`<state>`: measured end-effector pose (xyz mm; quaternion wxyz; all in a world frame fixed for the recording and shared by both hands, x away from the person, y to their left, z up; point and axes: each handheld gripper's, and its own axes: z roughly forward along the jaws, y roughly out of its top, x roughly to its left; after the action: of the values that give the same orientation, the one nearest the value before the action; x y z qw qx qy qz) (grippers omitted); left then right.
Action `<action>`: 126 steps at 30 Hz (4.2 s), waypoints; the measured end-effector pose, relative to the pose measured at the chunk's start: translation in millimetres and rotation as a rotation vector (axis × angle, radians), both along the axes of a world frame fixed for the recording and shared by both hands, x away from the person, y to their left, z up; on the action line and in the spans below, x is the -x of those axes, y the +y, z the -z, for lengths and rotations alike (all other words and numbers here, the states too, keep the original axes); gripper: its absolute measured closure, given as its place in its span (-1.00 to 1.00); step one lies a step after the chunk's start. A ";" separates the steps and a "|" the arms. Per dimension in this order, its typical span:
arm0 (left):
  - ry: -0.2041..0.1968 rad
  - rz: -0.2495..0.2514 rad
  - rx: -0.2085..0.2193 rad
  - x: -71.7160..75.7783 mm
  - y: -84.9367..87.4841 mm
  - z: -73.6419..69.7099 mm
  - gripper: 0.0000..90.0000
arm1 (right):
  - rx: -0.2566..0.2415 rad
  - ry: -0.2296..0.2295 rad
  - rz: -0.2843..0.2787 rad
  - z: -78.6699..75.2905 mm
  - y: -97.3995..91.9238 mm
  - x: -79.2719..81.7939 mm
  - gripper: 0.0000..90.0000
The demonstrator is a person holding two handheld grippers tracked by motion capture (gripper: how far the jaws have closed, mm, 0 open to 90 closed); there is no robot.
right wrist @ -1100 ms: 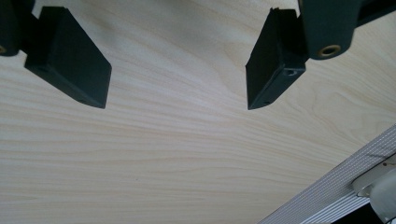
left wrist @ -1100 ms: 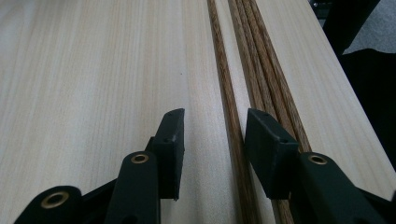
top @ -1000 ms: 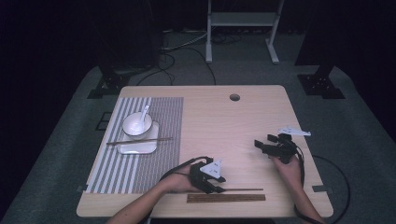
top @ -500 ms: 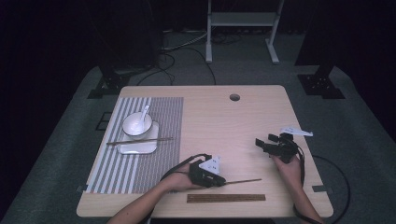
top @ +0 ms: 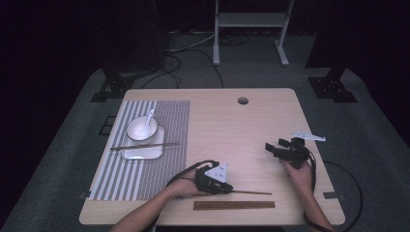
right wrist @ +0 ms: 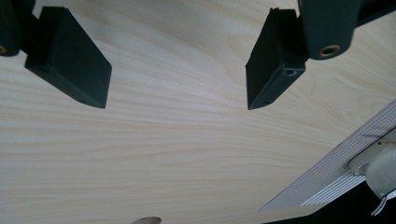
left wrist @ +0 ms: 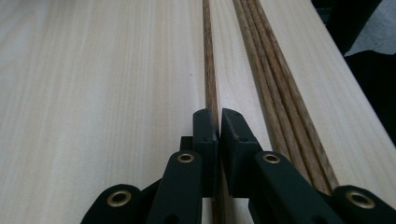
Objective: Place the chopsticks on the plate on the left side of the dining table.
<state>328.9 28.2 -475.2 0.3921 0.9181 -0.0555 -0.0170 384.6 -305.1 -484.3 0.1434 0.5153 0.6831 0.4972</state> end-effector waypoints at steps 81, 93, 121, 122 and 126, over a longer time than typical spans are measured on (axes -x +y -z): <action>-0.072 -0.070 0.051 -28.8 89.2 -54.0 0.88 | 0.025 0.010 0.007 -0.2 1.9 -2.1 -0.53; -0.081 -0.089 0.043 -31.8 101.6 -59.6 0.88 | 0.027 0.011 0.008 -0.2 1.9 -2.3 -0.53; -0.094 -0.123 0.027 -36.3 130.9 -65.0 0.88 | 0.033 0.010 0.005 -0.2 2.3 -2.2 -0.53; -0.095 -0.125 0.025 -36.5 132.3 -66.0 0.88 | 0.033 0.011 0.005 -0.2 2.4 -2.2 -0.53; -0.097 -0.131 0.020 -36.8 136.0 -68.3 0.88 | 0.032 0.012 0.006 -0.2 2.3 -2.4 -0.53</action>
<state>365.7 164.1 -407.0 0.3984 0.9155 -0.0147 0.0539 387.0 -302.9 -484.2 0.1489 0.5178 0.6903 0.4829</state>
